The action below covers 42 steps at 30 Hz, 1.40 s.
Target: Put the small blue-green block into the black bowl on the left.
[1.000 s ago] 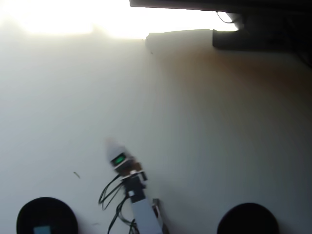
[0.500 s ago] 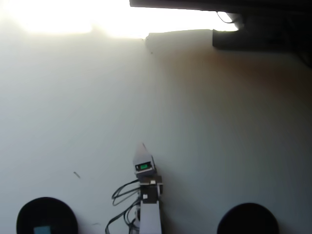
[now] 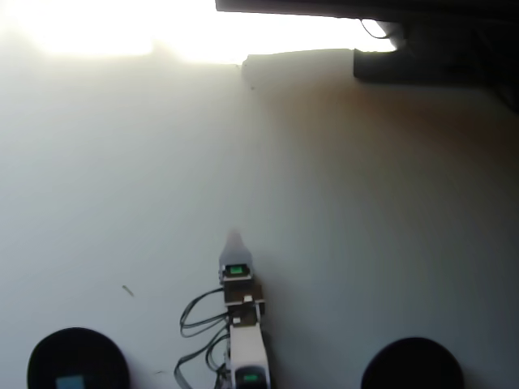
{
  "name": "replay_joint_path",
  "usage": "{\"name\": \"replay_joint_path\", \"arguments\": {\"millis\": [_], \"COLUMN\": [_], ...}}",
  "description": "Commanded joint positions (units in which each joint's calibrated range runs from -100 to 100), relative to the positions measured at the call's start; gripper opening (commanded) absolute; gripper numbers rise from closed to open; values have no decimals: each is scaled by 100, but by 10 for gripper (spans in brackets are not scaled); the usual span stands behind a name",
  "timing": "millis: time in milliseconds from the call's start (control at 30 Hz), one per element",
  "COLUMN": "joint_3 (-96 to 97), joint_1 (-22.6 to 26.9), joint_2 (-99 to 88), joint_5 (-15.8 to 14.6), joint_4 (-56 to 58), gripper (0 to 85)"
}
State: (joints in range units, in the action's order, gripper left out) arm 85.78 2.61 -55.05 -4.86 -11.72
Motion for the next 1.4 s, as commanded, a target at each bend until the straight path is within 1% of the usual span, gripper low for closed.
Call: {"name": "replay_joint_path", "arguments": {"millis": [0, 267, 467, 667, 867, 967, 1367], "joint_3": [8, 36, 415, 710, 683, 683, 683], "joint_1": [-5, -176, -357, -332, -337, -347, -347], "joint_2": [422, 422, 36, -274, -274, -264, -264], "joint_5": [-39, 24, 264, 322, 361, 352, 352], "joint_4": [-388, -413, -421, -429, -429, -413, -413], "gripper": [465, 467, 465, 465, 470, 494, 494]}}
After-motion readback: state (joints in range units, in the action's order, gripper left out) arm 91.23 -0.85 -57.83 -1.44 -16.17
